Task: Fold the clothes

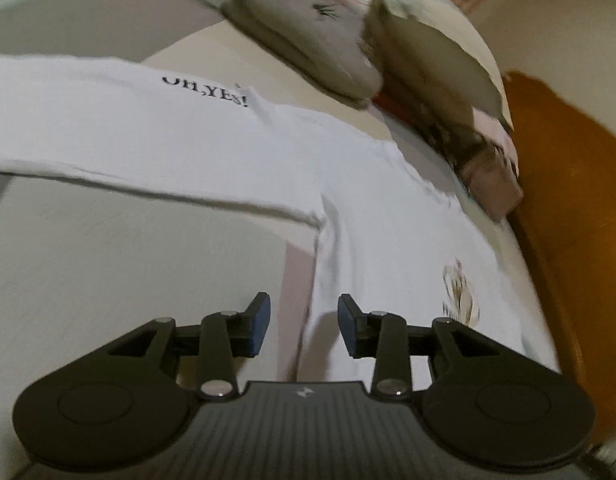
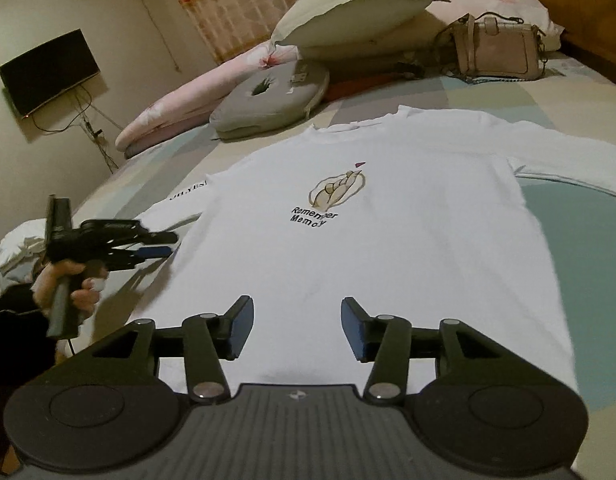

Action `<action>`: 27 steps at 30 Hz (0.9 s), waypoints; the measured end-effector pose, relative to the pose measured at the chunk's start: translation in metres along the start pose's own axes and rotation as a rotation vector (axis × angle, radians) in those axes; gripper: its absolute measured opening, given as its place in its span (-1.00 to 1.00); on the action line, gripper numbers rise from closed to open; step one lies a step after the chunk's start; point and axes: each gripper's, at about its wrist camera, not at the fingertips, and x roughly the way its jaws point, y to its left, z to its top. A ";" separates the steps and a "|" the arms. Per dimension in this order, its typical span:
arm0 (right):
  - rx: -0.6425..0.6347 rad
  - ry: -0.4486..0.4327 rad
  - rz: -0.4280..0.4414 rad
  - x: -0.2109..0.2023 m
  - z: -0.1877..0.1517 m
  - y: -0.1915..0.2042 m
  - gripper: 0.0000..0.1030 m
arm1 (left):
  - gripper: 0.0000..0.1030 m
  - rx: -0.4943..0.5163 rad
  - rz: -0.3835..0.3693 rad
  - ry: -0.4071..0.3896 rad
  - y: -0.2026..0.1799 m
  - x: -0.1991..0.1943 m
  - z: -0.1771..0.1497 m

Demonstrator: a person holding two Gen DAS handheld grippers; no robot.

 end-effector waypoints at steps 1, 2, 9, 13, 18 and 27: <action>-0.001 0.003 -0.001 0.003 0.001 0.002 0.08 | -0.28 -0.024 -0.018 -0.003 0.004 0.005 0.005; -0.003 0.005 -0.003 0.006 0.002 0.003 0.09 | -0.27 -0.049 -0.035 -0.006 0.007 0.011 0.009; 0.028 -0.010 -0.002 0.021 0.007 0.005 0.21 | -0.20 -0.161 -0.076 -0.051 0.019 0.040 0.033; 0.034 0.000 -0.011 0.027 0.007 0.005 0.24 | -0.58 -0.147 -0.020 -0.065 0.013 0.048 0.039; 0.058 0.026 -0.017 0.032 -0.001 0.005 0.27 | -0.98 -0.056 0.111 -0.105 0.004 0.045 0.050; 0.058 0.020 -0.021 0.029 -0.006 0.005 0.34 | -0.95 0.070 0.087 -0.075 -0.014 0.030 0.043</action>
